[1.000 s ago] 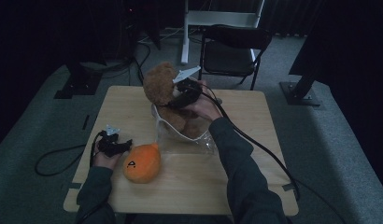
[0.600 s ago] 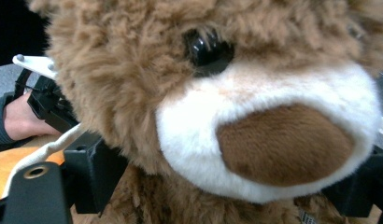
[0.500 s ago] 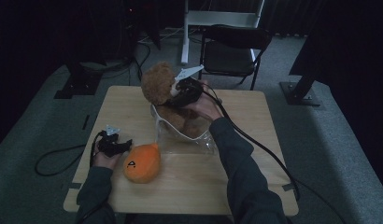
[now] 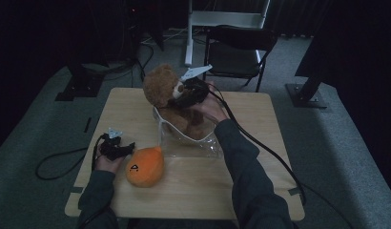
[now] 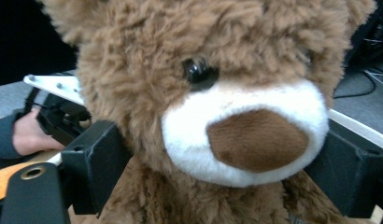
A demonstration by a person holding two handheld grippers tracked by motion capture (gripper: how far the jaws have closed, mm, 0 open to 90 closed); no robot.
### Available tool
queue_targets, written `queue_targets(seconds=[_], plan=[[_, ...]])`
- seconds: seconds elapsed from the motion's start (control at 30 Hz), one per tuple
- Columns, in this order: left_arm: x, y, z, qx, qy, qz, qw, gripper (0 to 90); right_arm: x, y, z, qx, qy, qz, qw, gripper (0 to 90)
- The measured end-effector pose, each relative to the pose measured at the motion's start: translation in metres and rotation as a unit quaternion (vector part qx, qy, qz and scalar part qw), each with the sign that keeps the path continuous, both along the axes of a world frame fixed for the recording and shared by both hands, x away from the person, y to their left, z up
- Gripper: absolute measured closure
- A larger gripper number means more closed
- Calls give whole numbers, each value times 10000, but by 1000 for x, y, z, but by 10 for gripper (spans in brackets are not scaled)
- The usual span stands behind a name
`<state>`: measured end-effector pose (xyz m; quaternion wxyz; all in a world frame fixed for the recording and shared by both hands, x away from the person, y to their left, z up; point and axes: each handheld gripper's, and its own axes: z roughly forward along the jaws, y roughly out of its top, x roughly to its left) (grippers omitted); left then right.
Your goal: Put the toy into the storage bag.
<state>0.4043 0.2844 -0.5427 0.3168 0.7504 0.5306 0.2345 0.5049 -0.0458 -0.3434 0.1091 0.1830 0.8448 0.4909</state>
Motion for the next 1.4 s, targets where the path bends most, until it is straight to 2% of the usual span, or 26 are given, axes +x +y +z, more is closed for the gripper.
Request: queue_targets(seconds=[0.53,0.7,1.17,1.23,1.4], plan=[[0,0,0,2,0,2,10000,306,3,-5,0,61,52,-80,9999,133],[0,0,0,3,-1,1,10000,306,3,-6,1,74,-10,-125,9999,132],[0,0,0,-1,-7,6,10000,306,4,-8,3,190,7,-177,9997,144],[0,0,0,1,-6,7,10000,306,5,-6,0,80,128,-144,9998,156],[0,0,0,-1,-6,11,10000,306,5,-4,-4,-130,223,-87,9996,225]])
